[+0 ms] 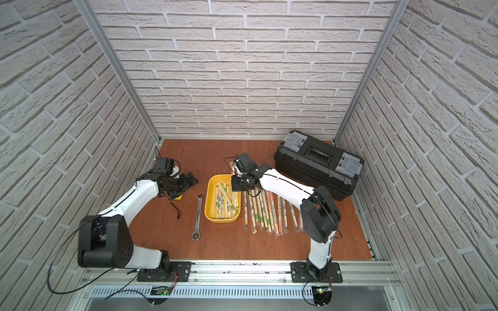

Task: Take the paired disposable chopsticks out of the storage box
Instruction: Pick up the paired disposable chopsticks from the storage box, then place the paired disposable chopsticks at the center of the board.

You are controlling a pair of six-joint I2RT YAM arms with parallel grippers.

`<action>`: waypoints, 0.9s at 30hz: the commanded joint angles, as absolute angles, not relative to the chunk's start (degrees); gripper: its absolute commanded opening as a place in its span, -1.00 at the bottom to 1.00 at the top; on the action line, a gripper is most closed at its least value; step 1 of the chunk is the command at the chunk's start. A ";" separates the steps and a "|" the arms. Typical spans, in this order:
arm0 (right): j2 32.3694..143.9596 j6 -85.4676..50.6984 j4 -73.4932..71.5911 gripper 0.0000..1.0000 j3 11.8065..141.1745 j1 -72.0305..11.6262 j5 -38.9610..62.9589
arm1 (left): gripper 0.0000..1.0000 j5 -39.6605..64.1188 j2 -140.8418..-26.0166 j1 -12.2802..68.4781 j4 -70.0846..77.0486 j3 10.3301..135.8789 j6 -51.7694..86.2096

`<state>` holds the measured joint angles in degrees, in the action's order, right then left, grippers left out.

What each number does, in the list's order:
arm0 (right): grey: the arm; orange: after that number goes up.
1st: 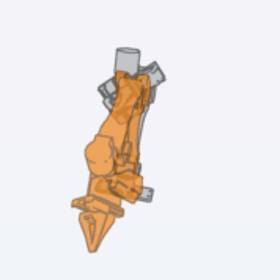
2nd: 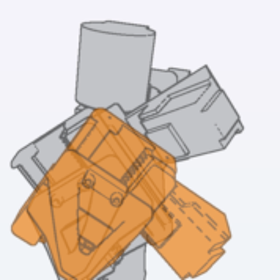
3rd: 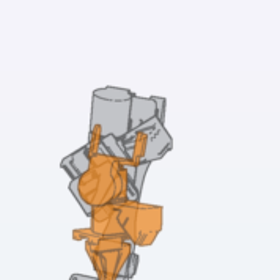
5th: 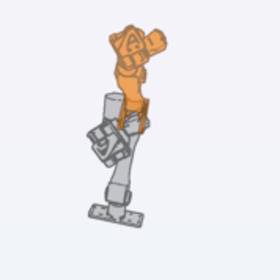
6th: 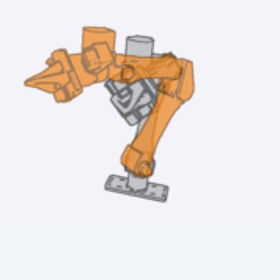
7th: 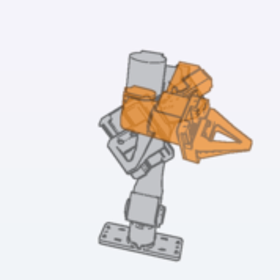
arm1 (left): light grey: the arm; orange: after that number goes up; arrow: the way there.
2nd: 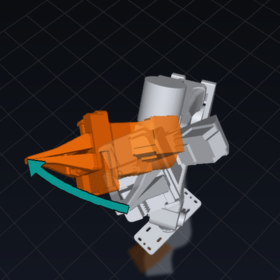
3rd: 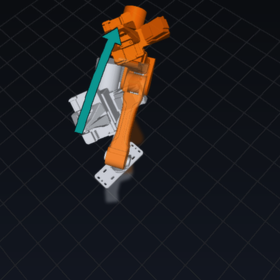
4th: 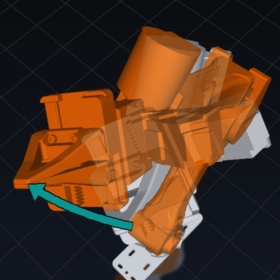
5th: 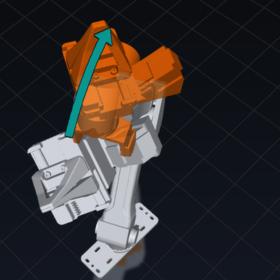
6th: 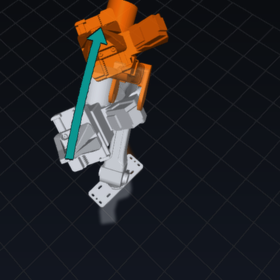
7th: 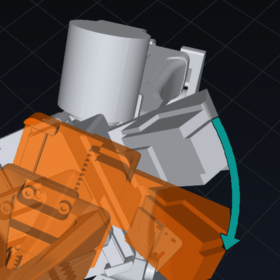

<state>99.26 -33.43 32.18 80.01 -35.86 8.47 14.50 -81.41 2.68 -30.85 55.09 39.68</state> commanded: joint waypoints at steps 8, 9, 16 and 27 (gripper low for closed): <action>84.99 -28.40 38.18 -0.91 58.52 -23.78 0.32 | 0.96 14.76 -82.66 4.48 -30.66 57.28 39.60; 84.30 -27.38 39.22 -0.91 57.32 -22.90 -0.87 | 0.96 14.77 -82.79 4.64 -30.76 57.47 39.57; 82.89 -24.04 42.60 -0.93 52.74 -17.67 -6.25 | 0.97 14.41 -83.41 5.47 -31.37 58.69 39.48; 88.07 -21.03 42.22 -0.93 52.87 -16.26 -8.29 | 0.97 13.63 -82.75 6.06 -31.33 58.15 40.07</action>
